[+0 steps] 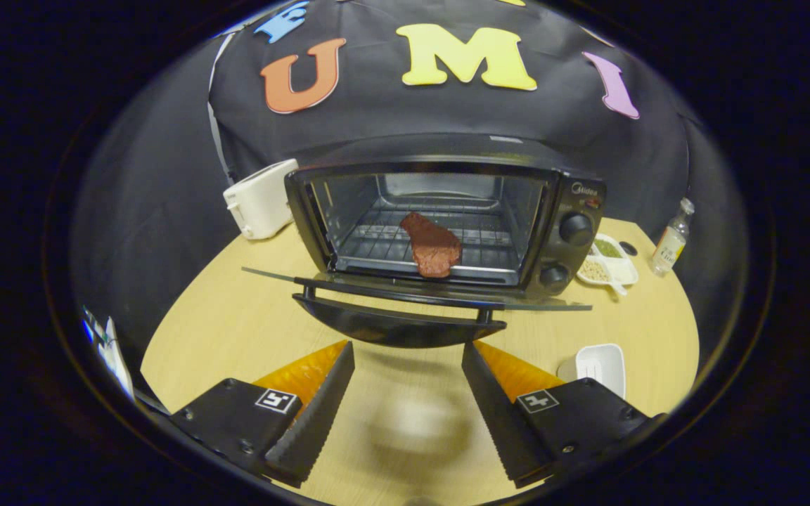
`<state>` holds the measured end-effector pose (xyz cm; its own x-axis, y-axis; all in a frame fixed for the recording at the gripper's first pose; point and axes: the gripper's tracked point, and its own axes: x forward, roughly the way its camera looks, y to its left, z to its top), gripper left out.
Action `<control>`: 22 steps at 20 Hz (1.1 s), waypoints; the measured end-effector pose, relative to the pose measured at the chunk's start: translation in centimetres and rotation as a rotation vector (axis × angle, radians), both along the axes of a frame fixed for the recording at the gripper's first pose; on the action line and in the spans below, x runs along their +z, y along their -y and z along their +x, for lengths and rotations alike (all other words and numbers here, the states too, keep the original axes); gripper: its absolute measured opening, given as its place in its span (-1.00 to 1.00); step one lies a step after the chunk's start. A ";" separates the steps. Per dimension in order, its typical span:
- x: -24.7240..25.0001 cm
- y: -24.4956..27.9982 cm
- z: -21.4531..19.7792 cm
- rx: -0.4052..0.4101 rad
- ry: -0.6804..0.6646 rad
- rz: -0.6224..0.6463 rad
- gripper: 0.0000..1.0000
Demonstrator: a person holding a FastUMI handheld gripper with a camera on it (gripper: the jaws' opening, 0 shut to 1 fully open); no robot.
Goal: Open the toaster oven, put the food inside, and close the toaster oven door.
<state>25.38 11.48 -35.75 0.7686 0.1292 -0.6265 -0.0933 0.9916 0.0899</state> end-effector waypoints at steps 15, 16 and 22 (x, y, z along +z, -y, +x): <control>6.2 1.3 7.0 -0.029 0.111 0.002 0.97; 6.4 1.2 7.4 -0.028 0.118 0.005 0.97; 7.0 0.5 7.9 -0.018 0.131 0.030 0.97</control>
<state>33.29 10.95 -28.73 0.8460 0.1319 -0.5166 -0.0883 0.9902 0.1082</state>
